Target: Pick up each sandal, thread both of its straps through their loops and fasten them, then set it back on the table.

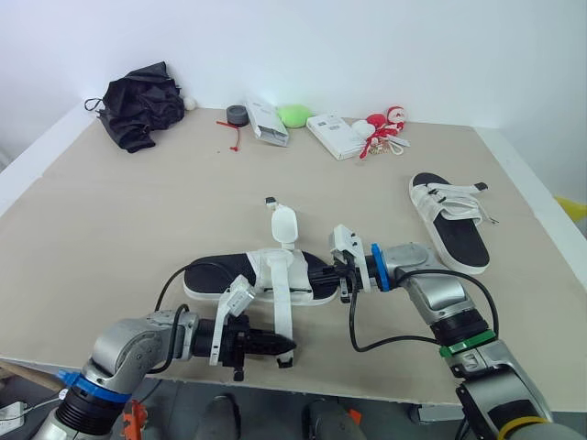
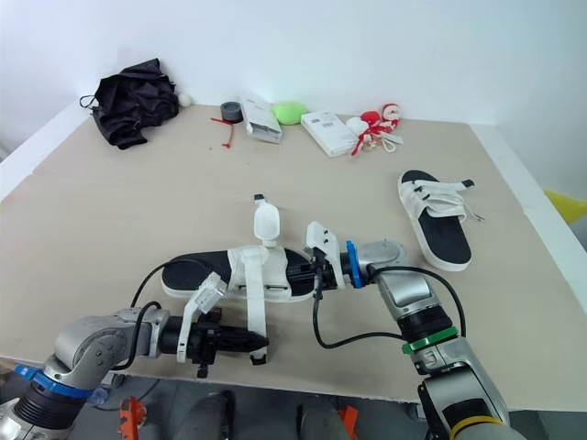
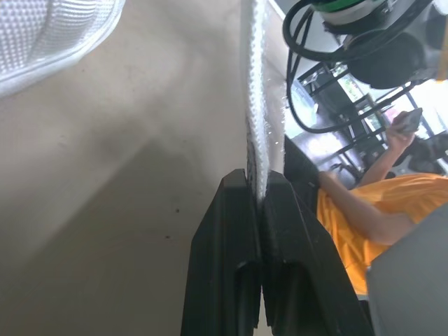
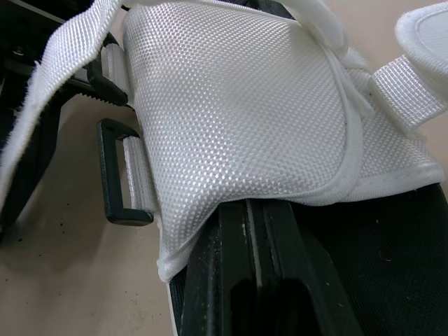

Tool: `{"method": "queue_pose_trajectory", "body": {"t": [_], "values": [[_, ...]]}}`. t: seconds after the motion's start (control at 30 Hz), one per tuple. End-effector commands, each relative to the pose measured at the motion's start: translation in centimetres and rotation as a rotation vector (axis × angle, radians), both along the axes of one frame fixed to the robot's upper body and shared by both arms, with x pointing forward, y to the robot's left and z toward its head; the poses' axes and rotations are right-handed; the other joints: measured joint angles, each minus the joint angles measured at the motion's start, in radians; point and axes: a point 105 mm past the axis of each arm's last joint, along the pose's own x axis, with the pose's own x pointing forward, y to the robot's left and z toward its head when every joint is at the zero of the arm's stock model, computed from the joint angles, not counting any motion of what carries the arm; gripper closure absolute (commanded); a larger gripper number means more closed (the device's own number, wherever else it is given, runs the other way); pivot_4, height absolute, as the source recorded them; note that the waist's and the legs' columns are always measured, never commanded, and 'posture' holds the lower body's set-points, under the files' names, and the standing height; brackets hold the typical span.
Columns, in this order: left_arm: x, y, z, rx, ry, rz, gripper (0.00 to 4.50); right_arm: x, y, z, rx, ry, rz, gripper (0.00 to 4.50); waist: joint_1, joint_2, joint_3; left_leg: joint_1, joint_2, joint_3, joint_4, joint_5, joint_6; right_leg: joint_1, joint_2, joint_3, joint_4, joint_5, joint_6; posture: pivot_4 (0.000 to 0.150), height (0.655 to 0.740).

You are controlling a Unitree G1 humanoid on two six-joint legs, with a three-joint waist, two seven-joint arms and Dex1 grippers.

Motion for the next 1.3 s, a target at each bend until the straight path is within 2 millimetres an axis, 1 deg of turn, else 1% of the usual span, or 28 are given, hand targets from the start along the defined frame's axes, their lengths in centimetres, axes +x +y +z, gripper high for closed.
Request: {"method": "queue_pose_trajectory", "body": {"t": [0.03, 0.07, 0.13, 0.2, 0.3, 0.33, 0.37, 0.43, 0.5, 0.57, 0.63, 0.73, 0.87, 1.07, 1.17, 1.3], "values": [[-0.9, 1.7, 3.2, -0.082, 0.058, -0.070, 4.44, -1.1, -1.4, -4.4, -0.142, 0.142, -0.037, 4.50, 0.000, 0.000, 0.000, 0.000, 0.000, 0.000, 0.000, 0.000, 0.000, 0.000, 0.000, 0.000, 0.000, 0.000, 0.000, 0.150, 0.7380], [-1.0, 2.7, 4.3, -0.082, 0.077, -0.099, 4.44, -1.0, -1.3, -4.4, -0.140, 0.141, -0.036, 4.50, 0.000, -0.001, 0.001, 0.000, 0.000, 0.000, 0.000, 0.000, 0.000, 0.000, 0.000, 0.000, 0.000, 0.000, 0.000, 0.150, 0.7380], [-0.5, 4.3, 6.2, -0.077, 0.097, -0.115, 4.44, -0.9, -1.2, -4.4, -0.136, 0.140, -0.035, 4.50, 0.000, -0.001, 0.001, 0.000, 0.000, -0.002, 0.001, 0.000, 0.000, 0.000, 0.001, -0.001, 0.001, 0.000, -0.001, 0.150, 0.7380], [0.2, 5.0, 7.3, -0.079, 0.108, -0.112, 4.44, -0.8, -1.1, -4.5, -0.135, 0.139, -0.035, 4.50, 0.000, -0.001, 0.001, 0.000, 0.000, -0.003, 0.001, 0.000, 0.000, 0.000, 0.001, -0.002, 0.001, -0.001, -0.001, 0.150, 0.7380], [3.3, 5.5, 9.7, -0.133, 0.092, -0.046, 4.44, -0.6, -0.7, -4.5, -0.123, 0.135, -0.035, 4.50, -0.001, 0.000, 0.001, 0.001, -0.002, -0.001, 0.001, -0.001, 0.000, 0.001, -0.001, -0.001, 0.000, -0.001, 0.000, 0.150, 0.7380], [4.5, 5.5, 10.3, -0.148, 0.084, -0.018, 4.44, -0.5, -0.5, -4.4, -0.112, 0.133, -0.040, 4.50, -0.001, -0.002, 0.001, 0.001, -0.002, -0.001, 0.001, -0.001, 0.000, 0.001, -0.001, -0.001, 0.000, -0.001, 0.000, 0.150, 0.7380], [5.4, 5.4, 10.3, -0.146, 0.083, 0.002, 4.44, -0.4, -0.4, -4.3, -0.103, 0.132, -0.042, 4.50, -0.002, -0.004, 0.001, 0.001, -0.002, -0.002, 0.001, -0.001, 0.000, 0.001, 0.000, -0.001, 0.000, -0.001, 0.000, 0.150, 0.7380], [6.7, 5.0, 10.2, -0.133, 0.084, 0.021, 4.44, -0.3, -0.1, -4.2, -0.091, 0.129, -0.046, 4.50, -0.006, -0.005, 0.001, 0.001, 0.000, -0.004, 0.002, 0.000, 0.000, 0.002, 0.002, -0.003, 0.001, 0.000, -0.002, 0.150, 0.7380], [7.6, 4.4, 9.8, -0.126, 0.099, 0.016, 4.44, -0.2, 0.0, -4.2, -0.088, 0.127, -0.048, 4.50, -0.010, -0.003, 0.001, 0.002, 0.000, -0.006, 0.001, 0.000, 0.000, 0.005, 0.004, -0.001, 0.001, 0.002, -0.002, 0.150, 0.7380], [8.7, 3.8, 9.1, -0.112, 0.105, 0.025, 4.44, -0.2, 0.1, -4.2, -0.084, 0.123, -0.051, 4.50, -0.009, -0.003, 0.001, 0.002, 0.000, -0.007, 0.001, -0.001, 0.000, 0.005, 0.005, -0.002, 0.002, 0.003, 0.002, 0.150, 0.7380], [9.3, 3.3, 8.7, -0.107, 0.112, 0.014, 4.44, -0.1, 0.2, -4.2, -0.081, 0.121, -0.055, 4.50, -0.009, -0.003, 0.001, 0.002, 0.000, -0.007, 0.001, -0.001, 0.000, 0.005, 0.006, -0.002, 0.003, 0.003, 0.001, 0.150, 0.7380], [9.5, 2.8, 8.7, -0.108, 0.132, -0.012, 4.44, 0.0, 0.2, -4.1, -0.077, 0.117, -0.060, 4.50, -0.010, -0.003, 0.001, 0.002, 0.001, -0.009, 0.001, 0.000, 0.000, 0.004, 0.008, -0.001, 0.004, 0.004, 0.000, 0.150, 0.7380], [9.3, 2.6, 7.6, -0.054, 0.140, -0.057, 4.44, 0.1, 0.2, -4.0, -0.070, 0.112, -0.070, 4.50, -0.011, -0.003, 0.001, 0.002, 0.001, -0.010, 0.001, -0.001, 0.000, 0.004, 0.009, 0.000, 0.004, 0.004, -0.001, 0.150, 0.7380], [8.4, 2.9, 6.9, -0.011, 0.142, -0.106, 4.44, 0.0, 0.2, -4.0, -0.070, 0.113, -0.075, 4.50, -0.011, -0.003, 0.001, 0.002, 0.001, -0.009, 0.001, 0.000, 0.000, 0.004, 0.009, 0.000, 0.004, 0.002, -0.003, 0.150, 0.7380], [8.1, 3.1, 6.0, 0.039, 0.117, -0.116, 4.44, 0.1, 0.1, -4.0, -0.071, 0.114, -0.076, 4.50, -0.011, -0.003, 0.001, 0.002, 0.001, -0.009, 0.001, 0.000, 0.000, 0.004, 0.009, 0.000, 0.004, 0.002, -0.003, 0.150, 0.7380], [7.7, 2.6, 5.6, 0.055, 0.047, -0.130, 4.44, 0.1, 0.2, -4.0, -0.071, 0.114, -0.074, 4.50, -0.011, -0.003, 0.001, 0.002, 0.001, -0.009, 0.001, -0.001, 0.000, 0.004, 0.009, 0.000, 0.004, 0.002, -0.003, 0.150, 0.7380]]}}
